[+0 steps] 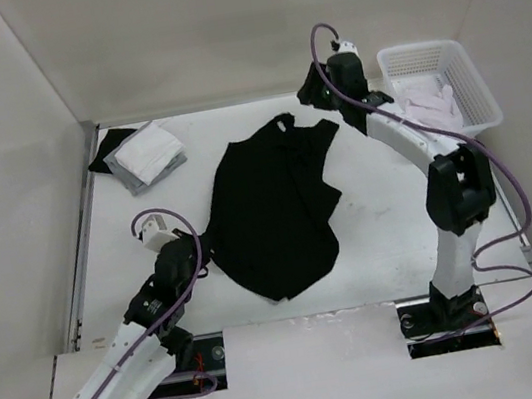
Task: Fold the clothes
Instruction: Flatten the tank top out
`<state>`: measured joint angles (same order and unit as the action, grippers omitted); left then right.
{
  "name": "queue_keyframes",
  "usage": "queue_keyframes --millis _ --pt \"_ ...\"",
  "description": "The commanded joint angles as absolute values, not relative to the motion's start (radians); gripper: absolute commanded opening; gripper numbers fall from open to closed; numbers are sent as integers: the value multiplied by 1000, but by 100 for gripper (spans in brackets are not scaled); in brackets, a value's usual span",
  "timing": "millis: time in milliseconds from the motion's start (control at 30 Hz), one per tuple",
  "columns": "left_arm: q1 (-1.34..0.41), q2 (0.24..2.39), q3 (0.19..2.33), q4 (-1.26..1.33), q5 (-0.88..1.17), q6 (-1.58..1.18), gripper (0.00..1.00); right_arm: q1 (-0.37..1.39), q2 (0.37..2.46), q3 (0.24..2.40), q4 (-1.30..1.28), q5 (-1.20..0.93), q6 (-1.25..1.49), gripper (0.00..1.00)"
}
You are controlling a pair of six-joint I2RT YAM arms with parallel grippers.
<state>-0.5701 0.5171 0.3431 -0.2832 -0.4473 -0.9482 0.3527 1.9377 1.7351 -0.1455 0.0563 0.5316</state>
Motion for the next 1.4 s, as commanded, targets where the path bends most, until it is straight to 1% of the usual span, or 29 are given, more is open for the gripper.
queue_keyframes --millis 0,33,67,100,133,167,200,233,267,300,333,367,433,500,633,667,733,800,833,967,1000,1067,1133,1167,1233,1267,1300,1333,1367 --pt "-487 543 313 -89 -370 -1022 10 435 1649 1513 -25 46 551 58" --pt "-443 546 304 -74 -350 -1014 10 465 1590 1371 15 61 552 52" --pt "-374 542 301 -71 -322 -1003 11 499 1519 1195 58 80 566 36" --pt "-343 538 298 -68 -305 -996 11 513 1494 1131 66 89 580 27" --pt "-293 531 293 -61 -275 -985 11 533 1461 1042 69 101 598 13" --pt "-250 528 291 -55 -247 -980 11 557 1425 950 68 112 616 7" --pt "-202 525 287 -51 -211 -976 11 580 1395 863 67 123 638 6" --pt "-161 525 281 -40 -171 -977 11 597 1376 795 64 136 655 9" --pt "-124 528 270 -29 -129 -980 11 611 1361 740 52 152 673 16" --pt "-75 540 249 -9 -65 -989 11 633 1358 671 43 167 695 39" --pt "-70 543 247 -6 -57 -991 11 633 1358 670 43 167 695 39" --pt "-56 551 235 1 -34 -994 11 636 1368 651 41 163 709 46" --pt "-45 549 215 5 -15 -996 11 637 1405 637 61 146 727 52" --pt "-50 525 201 -6 -9 -1000 11 628 1448 644 102 118 741 52" --pt "-53 512 184 -18 -6 -1000 11 588 1557 710 141 61 767 42" --pt "-51 509 175 -18 -5 -1000 11 576 1589 739 146 52 764 38" --pt "-48 505 163 -18 -5 -1000 11 535 1672 817 150 48 756 15" --pt "-45 505 156 -20 -5 -997 11 486 1725 883 141 51 738 2" --pt "-45 505 153 -20 -5 -996 11 463 1745 912 137 61 729 0" --pt "-48 512 140 -23 -2 -999 12 305 1799 1099 89 98 704 0" --pt "-51 514 135 -23 0 -1000 13 283 1801 1129 86 98 701 4" --pt "-56 517 121 -21 6 -1002 19 251 1801 1189 58 83 675 36" --pt "-56 517 115 -23 14 -999 25 254 1769 1175 38 77 657 49" --pt "-56 511 110 -23 21 -996 30 254 1735 1137 43 78 655 51" --pt "-57 502 98 -29 20 -986 35 277 1618 981 116 86 663 51" --pt "-62 514 94 -17 9 -979 36 304 1544 882 156 97 678 48" --pt "-65 526 97 -11 9 -977 36 308 1530 864 161 97 681 47" --pt "-70 541 101 -2 15 -973 36 338 1469 782 185 101 695 38" --pt "-90 581 118 24 27 -954 36 349 1445 750 189 101 699 33"
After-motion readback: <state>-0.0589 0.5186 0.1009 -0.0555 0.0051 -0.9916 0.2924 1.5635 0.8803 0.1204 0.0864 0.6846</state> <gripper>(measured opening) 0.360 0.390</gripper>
